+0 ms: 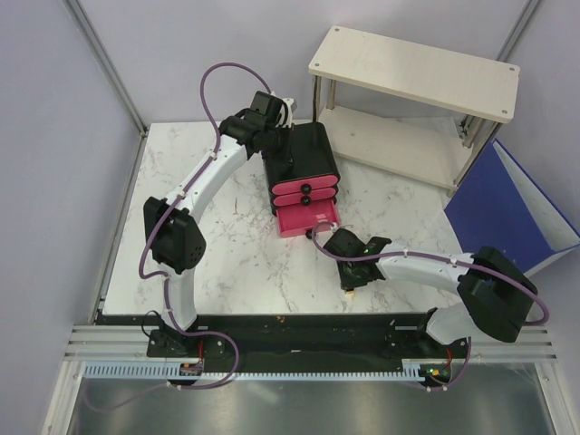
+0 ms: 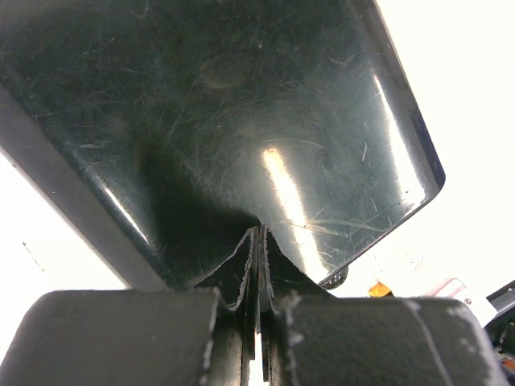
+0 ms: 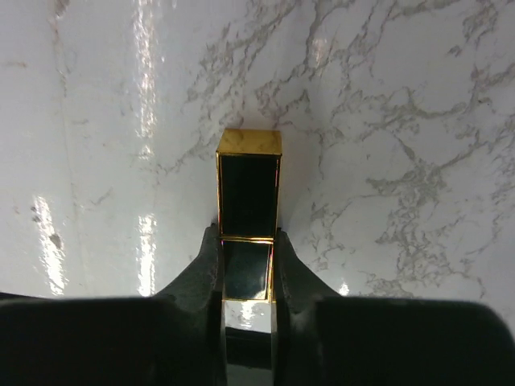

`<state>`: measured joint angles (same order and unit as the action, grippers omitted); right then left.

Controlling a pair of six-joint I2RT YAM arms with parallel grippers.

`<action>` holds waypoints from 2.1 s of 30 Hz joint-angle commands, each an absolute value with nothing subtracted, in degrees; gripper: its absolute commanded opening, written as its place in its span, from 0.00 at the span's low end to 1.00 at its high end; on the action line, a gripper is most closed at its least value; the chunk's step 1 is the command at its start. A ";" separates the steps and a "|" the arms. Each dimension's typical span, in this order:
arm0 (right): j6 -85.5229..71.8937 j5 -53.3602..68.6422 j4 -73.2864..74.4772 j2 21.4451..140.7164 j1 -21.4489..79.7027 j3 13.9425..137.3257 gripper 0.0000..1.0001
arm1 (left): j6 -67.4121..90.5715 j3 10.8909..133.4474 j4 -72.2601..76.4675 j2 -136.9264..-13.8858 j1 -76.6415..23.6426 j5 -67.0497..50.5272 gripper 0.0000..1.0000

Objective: Organize the makeup

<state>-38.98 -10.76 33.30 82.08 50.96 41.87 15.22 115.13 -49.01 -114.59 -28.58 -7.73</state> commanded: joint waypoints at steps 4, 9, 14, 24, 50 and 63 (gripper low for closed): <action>-39.20 -12.39 27.25 82.36 51.15 43.59 0.00 | 12.04 111.36 -57.39 -116.81 -28.48 -5.80 0.02; -38.93 -15.29 25.67 78.84 51.15 48.51 0.00 | 12.04 110.39 -57.57 -116.28 -28.48 -5.54 0.02; -40.07 -15.38 23.74 79.98 50.80 55.79 0.00 | 12.13 110.56 -58.09 -116.02 -28.48 -5.54 0.02; -49.89 -8.44 13.89 87.54 43.34 58.89 0.00 | 11.34 111.97 -59.41 -115.93 -28.48 -4.66 0.02; -62.58 -8.62 6.15 98.35 39.20 63.98 0.62 | 11.60 111.80 -59.68 -115.31 -28.48 -4.22 0.02; -55.38 -7.30 8.96 88.61 39.64 60.66 0.52 | 11.86 112.24 -59.50 -116.10 -28.48 -4.57 0.02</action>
<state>-59.55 -7.94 9.10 95.98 39.16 61.65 14.39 113.82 -50.65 -112.97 -28.58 -6.52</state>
